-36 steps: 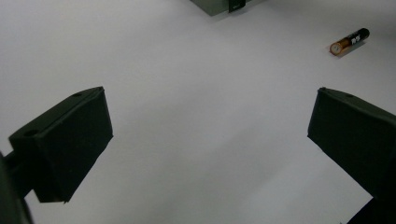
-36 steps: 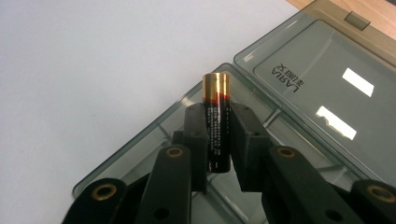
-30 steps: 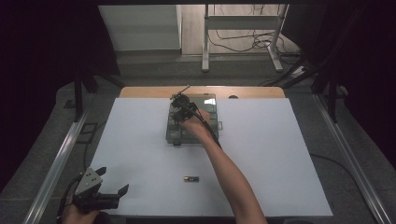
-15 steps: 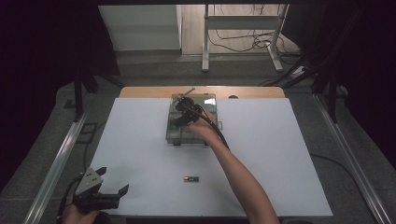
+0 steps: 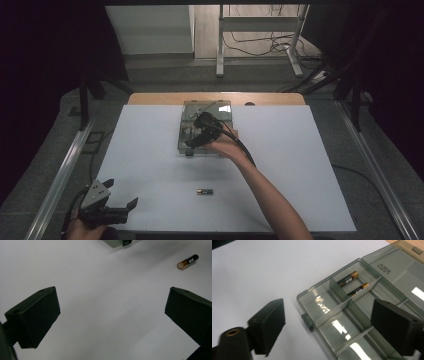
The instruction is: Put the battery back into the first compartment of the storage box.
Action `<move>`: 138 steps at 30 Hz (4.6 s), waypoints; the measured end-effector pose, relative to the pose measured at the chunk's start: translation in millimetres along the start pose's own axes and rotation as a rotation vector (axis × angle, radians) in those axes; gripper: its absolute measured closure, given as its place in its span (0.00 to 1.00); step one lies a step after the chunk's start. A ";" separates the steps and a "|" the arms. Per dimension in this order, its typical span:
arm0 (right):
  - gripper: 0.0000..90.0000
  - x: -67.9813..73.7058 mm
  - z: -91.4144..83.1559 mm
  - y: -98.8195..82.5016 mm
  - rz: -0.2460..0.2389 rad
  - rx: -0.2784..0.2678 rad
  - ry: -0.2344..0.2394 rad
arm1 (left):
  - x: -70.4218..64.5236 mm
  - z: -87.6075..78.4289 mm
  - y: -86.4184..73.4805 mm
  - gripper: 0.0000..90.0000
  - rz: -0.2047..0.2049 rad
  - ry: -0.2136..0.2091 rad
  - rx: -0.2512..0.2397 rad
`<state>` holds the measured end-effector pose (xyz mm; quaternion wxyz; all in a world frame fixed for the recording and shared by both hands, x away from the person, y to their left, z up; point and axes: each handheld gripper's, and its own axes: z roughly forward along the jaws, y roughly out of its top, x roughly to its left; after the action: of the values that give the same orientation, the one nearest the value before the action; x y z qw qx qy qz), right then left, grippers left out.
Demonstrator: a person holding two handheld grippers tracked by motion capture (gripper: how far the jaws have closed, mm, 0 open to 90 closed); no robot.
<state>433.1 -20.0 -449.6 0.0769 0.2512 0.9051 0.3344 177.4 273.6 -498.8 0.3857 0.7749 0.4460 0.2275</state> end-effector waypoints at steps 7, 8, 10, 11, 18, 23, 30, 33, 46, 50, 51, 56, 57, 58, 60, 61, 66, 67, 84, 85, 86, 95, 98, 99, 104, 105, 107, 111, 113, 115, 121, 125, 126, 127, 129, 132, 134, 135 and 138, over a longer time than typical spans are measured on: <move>0.04 11.0 -14.0 -13.6 -0.027 -0.002 0.031 | 0.1 0.1 0.0 0.01 0.000 0.001 0.002; 0.02 12.4 -16.2 -15.7 -0.017 -0.003 0.043 | 0.1 0.1 0.1 0.01 0.000 0.001 0.002; 0.00 15.0 -20.9 -20.5 -0.018 -0.012 0.054 | -0.1 0.3 0.1 0.01 -0.002 0.001 0.002; 0.00 16.6 -23.0 -23.1 -0.023 -0.022 0.050 | -0.1 0.4 0.2 0.01 -0.002 0.002 0.003; 0.00 26.6 -37.1 -40.8 -0.041 -0.013 0.058 | -0.3 0.7 0.3 0.01 -0.002 0.003 0.006; 0.00 30.6 -42.5 -53.4 -0.050 0.035 0.099 | -0.7 0.9 0.5 0.01 0.000 0.004 0.009; 0.00 40.8 -47.7 -73.6 -0.061 0.039 0.087 | -0.6 0.7 0.4 0.01 0.000 0.003 0.006; 0.00 44.6 -48.8 -81.5 -0.053 0.061 0.067 | -0.7 0.6 0.5 0.01 0.003 0.004 0.007; 0.24 73.1 -36.8 -107.3 -0.105 0.205 0.067 | -0.5 0.4 0.4 0.01 0.003 0.003 0.006; 0.42 79.1 -31.4 -109.7 -0.148 0.213 0.089 | -0.8 0.4 0.3 0.01 0.004 0.003 0.005; 0.49 80.4 -30.3 -110.1 -0.162 0.210 0.093 | -0.8 0.4 0.3 0.01 0.004 0.003 0.005; 0.68 85.7 -21.8 -112.0 -0.195 0.240 0.124 | -1.1 0.4 0.4 0.01 0.007 0.004 0.006; 0.70 86.3 -18.9 -112.9 -0.200 0.252 0.123 | -1.1 0.4 0.4 0.01 0.008 0.003 0.007; 0.73 87.3 -15.8 -114.3 -0.209 0.272 0.117 | -1.2 0.5 0.5 0.01 0.009 0.004 0.007; 0.85 88.8 -15.3 -114.8 -0.233 0.279 0.117 | -1.3 0.6 0.5 0.01 0.011 0.004 0.009; 0.85 88.9 -15.2 -114.1 -0.242 0.287 0.120 | -1.4 0.7 0.5 0.01 0.012 0.005 0.009; 0.86 88.2 -15.6 -115.0 -0.227 0.276 0.116 | -1.7 0.3 0.4 0.01 0.012 0.004 0.006; 0.86 87.3 -15.6 -115.3 -0.216 0.272 0.122 | -1.6 0.3 0.4 0.01 0.011 0.003 0.005; 0.86 66.4 -30.7 -109.0 -0.115 0.175 0.101 | -0.7 -0.2 0.0 0.01 0.008 -0.003 0.001; 0.86 65.2 -31.5 -108.6 -0.112 0.171 0.098 | -0.7 -0.2 -0.1 0.01 0.009 -0.003 0.001; 0.86 64.0 -32.1 -108.2 -0.106 0.167 0.097 | -0.8 -0.2 -0.1 0.01 0.009 -0.003 0.001; 0.86 54.5 -36.9 -103.3 -0.056 0.121 0.088 | -1.4 0.1 0.2 0.01 0.011 -0.001 0.004; 0.85 50.9 -38.1 -101.7 -0.041 0.101 0.085 | -1.8 0.6 0.4 0.01 0.015 0.002 0.006; 0.85 50.9 -38.1 -101.7 -0.041 0.101 0.085 | -1.8 0.6 0.4 0.01 0.015 0.002 0.006; 0.86 44.1 -40.7 -93.8 -0.035 0.070 0.075 | -2.1 0.8 0.6 0.01 0.017 0.005 0.010; 0.86 42.7 -40.6 -92.1 -0.035 0.066 0.073 | -1.9 0.9 0.7 0.01 0.016 0.004 0.010; 0.86 41.5 -40.4 -90.3 -0.032 0.063 0.072 | -1.7 0.9 0.6 0.01 0.015 0.004 0.010; 0.86 33.8 -38.7 -81.8 -0.006 0.052 0.065 | -1.1 0.8 0.5 0.01 0.009 0.002 0.009; 0.86 30.6 -37.9 -78.1 0.000 0.047 0.058 | -1.1 0.8 0.5 0.01 0.011 0.002 0.009; 0.86 27.1 -36.3 -73.8 0.002 0.042 0.054 | -1.1 0.7 0.5 0.01 0.010 0.001 0.008; 0.86 16.0 -29.8 -59.5 0.017 0.036 0.046 | -0.5 0.5 0.2 0.01 0.005 -0.001 0.004; 0.86 10.9 -25.0 -51.5 0.031 0.039 0.039 | -0.3 0.1 0.0 0.01 0.005 -0.001 0.002; 0.86 9.7 -23.9 -49.8 0.032 0.038 0.038 | -0.2 0.1 0.0 0.01 0.005 -0.002 0.002; 0.86 8.3 -22.9 -48.2 0.030 0.035 0.033 | -0.1 0.1 0.0 0.01 0.005 -0.002 0.002; 0.86 5.8 -21.1 -45.2 0.027 0.023 0.028 | -0.1 0.1 0.0 0.01 0.005 -0.002 0.002; 0.85 2.3 -19.4 -41.1 0.041 0.003 0.015 | 0.0 0.0 -0.1 0.01 0.004 -0.003 0.002; 0.85 -0.9 -17.9 -38.4 0.046 -0.004 0.010 | 0.1 0.0 -0.1 0.01 0.004 -0.003 0.001; 0.85 -2.3 -17.1 -36.9 0.051 -0.005 0.006 | 0.1 0.0 -0.1 0.01 0.003 -0.003 0.000; 0.86 -6.9 -14.4 -32.1 0.061 -0.009 0.005 | 0.0 0.0 -0.1 0.01 0.004 -0.003 0.001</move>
<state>421.7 -52.5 -459.5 0.0656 0.2775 0.8957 0.3411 177.3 273.6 -498.9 0.3854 0.7765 0.4438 0.2268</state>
